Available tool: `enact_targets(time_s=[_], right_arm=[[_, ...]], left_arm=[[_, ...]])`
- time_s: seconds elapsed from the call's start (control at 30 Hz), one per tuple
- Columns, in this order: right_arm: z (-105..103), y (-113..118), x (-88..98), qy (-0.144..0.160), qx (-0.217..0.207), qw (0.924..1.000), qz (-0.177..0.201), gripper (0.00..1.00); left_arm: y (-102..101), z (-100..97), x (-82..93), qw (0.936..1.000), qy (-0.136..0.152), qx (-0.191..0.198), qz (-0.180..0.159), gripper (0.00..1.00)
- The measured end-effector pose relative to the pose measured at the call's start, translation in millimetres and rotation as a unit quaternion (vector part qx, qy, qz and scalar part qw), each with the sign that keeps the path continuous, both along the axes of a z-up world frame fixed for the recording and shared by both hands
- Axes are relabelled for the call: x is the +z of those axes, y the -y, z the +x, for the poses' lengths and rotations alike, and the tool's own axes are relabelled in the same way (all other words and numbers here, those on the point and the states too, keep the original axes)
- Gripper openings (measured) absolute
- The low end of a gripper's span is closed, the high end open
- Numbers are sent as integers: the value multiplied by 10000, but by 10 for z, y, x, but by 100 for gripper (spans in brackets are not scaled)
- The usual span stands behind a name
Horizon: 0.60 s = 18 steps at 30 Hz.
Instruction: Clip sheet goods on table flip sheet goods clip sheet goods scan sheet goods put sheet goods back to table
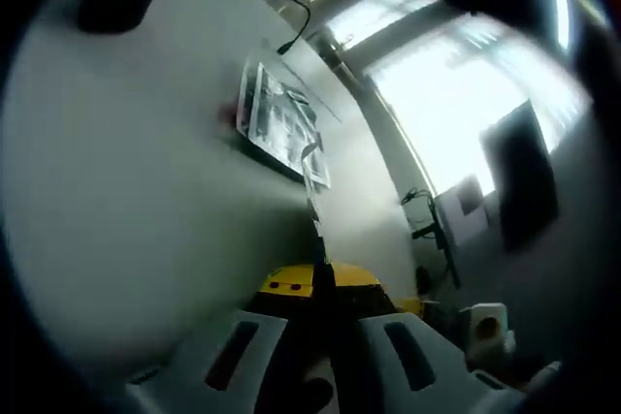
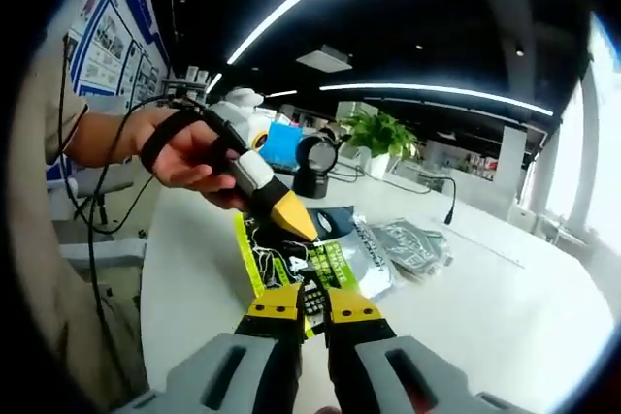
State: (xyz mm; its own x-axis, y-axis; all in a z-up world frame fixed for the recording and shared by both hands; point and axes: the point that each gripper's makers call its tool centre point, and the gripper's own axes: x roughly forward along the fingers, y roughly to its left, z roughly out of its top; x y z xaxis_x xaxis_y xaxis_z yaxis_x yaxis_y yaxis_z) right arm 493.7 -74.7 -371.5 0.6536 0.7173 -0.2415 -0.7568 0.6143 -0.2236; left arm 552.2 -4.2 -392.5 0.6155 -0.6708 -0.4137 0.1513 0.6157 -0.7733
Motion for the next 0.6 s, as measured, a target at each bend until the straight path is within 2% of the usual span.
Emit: enact_targets(time_s=[0.3, 0.6], right_arm=[[-171, -144, 73, 204, -72, 9997, 112, 9], [-224, -244, -19, 310, -102, 9995, 24, 13]], left_arm=[[18, -2, 46, 9998, -103, 92, 117, 0], [28, -18, 121, 9989, -154, 163, 407, 0]])
